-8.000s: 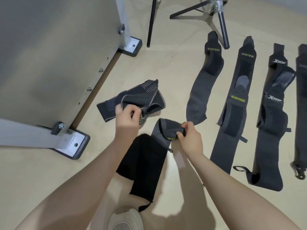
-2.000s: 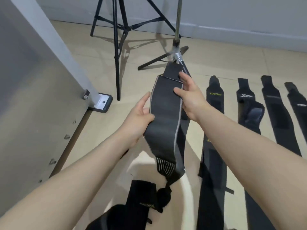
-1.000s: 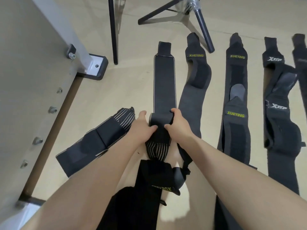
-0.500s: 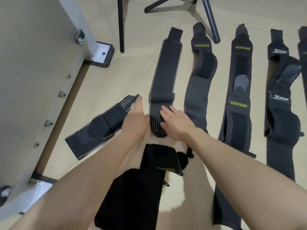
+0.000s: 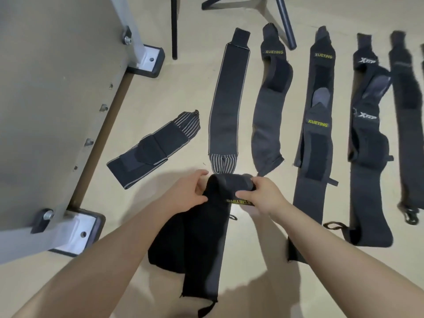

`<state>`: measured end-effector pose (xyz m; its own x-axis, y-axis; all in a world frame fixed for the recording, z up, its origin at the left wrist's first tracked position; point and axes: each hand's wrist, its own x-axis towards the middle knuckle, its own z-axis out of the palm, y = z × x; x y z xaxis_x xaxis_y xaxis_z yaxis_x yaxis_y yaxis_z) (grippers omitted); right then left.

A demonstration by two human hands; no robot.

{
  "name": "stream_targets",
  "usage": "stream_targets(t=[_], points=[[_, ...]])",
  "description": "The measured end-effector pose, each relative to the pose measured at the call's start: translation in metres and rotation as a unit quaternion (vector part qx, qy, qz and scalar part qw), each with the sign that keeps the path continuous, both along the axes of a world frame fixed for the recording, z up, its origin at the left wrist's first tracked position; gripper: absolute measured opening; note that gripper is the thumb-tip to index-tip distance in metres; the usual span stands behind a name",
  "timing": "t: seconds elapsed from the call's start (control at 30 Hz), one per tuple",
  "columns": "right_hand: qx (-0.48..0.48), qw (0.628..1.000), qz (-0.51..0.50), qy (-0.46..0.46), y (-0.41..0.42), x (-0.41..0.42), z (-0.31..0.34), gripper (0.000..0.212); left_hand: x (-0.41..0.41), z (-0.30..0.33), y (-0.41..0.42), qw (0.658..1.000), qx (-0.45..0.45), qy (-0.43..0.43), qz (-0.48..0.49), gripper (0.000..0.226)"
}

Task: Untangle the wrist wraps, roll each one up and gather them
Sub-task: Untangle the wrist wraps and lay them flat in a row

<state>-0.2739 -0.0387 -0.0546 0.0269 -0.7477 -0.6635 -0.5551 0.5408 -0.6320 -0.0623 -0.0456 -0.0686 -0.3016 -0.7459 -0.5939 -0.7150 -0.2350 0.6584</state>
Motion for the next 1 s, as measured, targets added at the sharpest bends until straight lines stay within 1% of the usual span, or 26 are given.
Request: stream_targets(t=[0.03, 0.07, 0.1, 0.13, 0.17, 0.2, 0.27, 0.33, 0.4, 0.47, 0.53, 0.6, 0.67, 0.73, 0.77, 0.8, 0.83, 0.9, 0.93, 0.97, 1.0], points=[[0.032, 0.994, -0.063, -0.083, 0.001, 0.0, 0.006, 0.016, 0.003, 0.0, 0.003, 0.999, 0.023, 0.011, 0.025, 0.053], [0.049, 0.98, -0.108, -0.157, 0.002, 0.0, 0.014, 0.014, 0.004, 0.0, 0.006, 0.997, 0.051, 0.033, 0.046, 0.043], [0.052, 0.967, -0.132, -0.211, 0.001, -0.002, 0.023, 0.012, 0.005, 0.002, 0.011, 0.994, 0.07, 0.056, 0.054, 0.035], [0.047, 0.957, -0.144, -0.247, 0.0, -0.004, 0.034, 0.011, 0.005, 0.004, 0.015, 0.994, 0.077, 0.062, 0.042, 0.033], [0.041, 0.95, -0.148, -0.271, 0.0, -0.006, 0.044, 0.012, 0.005, 0.007, 0.02, 0.996, 0.074, 0.055, 0.013, 0.035], [0.032, 0.948, -0.142, -0.284, 0.001, -0.008, 0.054, 0.014, 0.004, 0.01, 0.024, 0.997, 0.067, 0.03, -0.029, 0.042], [0.01, 0.947, -0.128, -0.293, 0.006, -0.013, 0.071, 0.019, 0.004, 0.012, 0.032, 0.991, 0.034, -0.052, -0.117, 0.059], [-0.012, 0.947, -0.132, -0.294, 0.012, -0.022, 0.084, 0.022, 0.005, 0.01, 0.038, 0.974, -0.006, -0.137, -0.178, 0.064], [-0.03, 0.949, -0.141, -0.281, 0.02, -0.031, 0.094, 0.023, 0.003, 0.008, 0.046, 0.951, -0.058, -0.213, -0.216, 0.056], [-0.045, 0.958, -0.144, -0.242, 0.029, -0.038, 0.097, 0.02, 0.0, 0.01, 0.051, 0.926, -0.093, -0.285, -0.231, 0.042], [-0.066, 0.973, -0.146, -0.167, 0.039, -0.041, 0.095, 0.011, 0.003, 0.013, 0.052, 0.904, -0.084, -0.339, -0.249, 0.033], [-0.077, 0.979, -0.152, -0.114, 0.047, -0.042, 0.095, 0.008, 0.013, 0.015, 0.049, 0.887, -0.045, -0.374, -0.268, 0.034], [-0.096, 0.973, -0.174, -0.115, 0.051, -0.044, 0.1, 0.01, 0.022, 0.021, 0.047, 0.871, -0.021, -0.405, -0.277, 0.035], [-0.116, 0.965, -0.201, -0.122, 0.049, -0.046, 0.111, 0.013, 0.03, 0.03, 0.049, 0.86, -0.027, -0.427, -0.278, 0.034], [-0.121, 0.961, -0.212, -0.129, 0.046, -0.049, 0.115, 0.016, 0.035, 0.032, 0.05, 0.865, -0.036, -0.424, -0.266, 0.036], [-0.12, 0.959, -0.216, -0.141, 0.043, -0.052, 0.119, 0.02, 0.039, 0.033, 0.05, 0.88, -0.042, -0.406, -0.243, 0.038], [-0.108, 0.96, -0.208, -0.154, 0.04, -0.056, 0.121, 0.024, 0.042, 0.031, 0.05, 0.906, -0.043, -0.367, -0.208, 0.044], [-0.062, 0.967, -0.165, -0.186, 0.037, -0.059, 0.124, 0.031, 0.039, 0.035, 0.047, 0.959, -0.055, -0.252, -0.121, 0.058], [-0.042, 0.968, -0.144, -0.202, 0.036, -0.058, 0.125, 0.033, 0.032, 0.042, 0.045, 0.977, -0.08, -0.18, -0.075, 0.06], [-0.031, 0.969, -0.126, -0.212, 0.033, -0.056, 0.126, 0.035, 0.021, 0.053, 0.042, 0.99, -0.104, -0.093, -0.014, 0.058], [-0.027, 0.97, -0.107, -0.217, 0.03, -0.053, 0.128, 0.036, 0.007, 0.069, 0.039, 0.992, -0.116, 0.008, 0.05, 0.052]])
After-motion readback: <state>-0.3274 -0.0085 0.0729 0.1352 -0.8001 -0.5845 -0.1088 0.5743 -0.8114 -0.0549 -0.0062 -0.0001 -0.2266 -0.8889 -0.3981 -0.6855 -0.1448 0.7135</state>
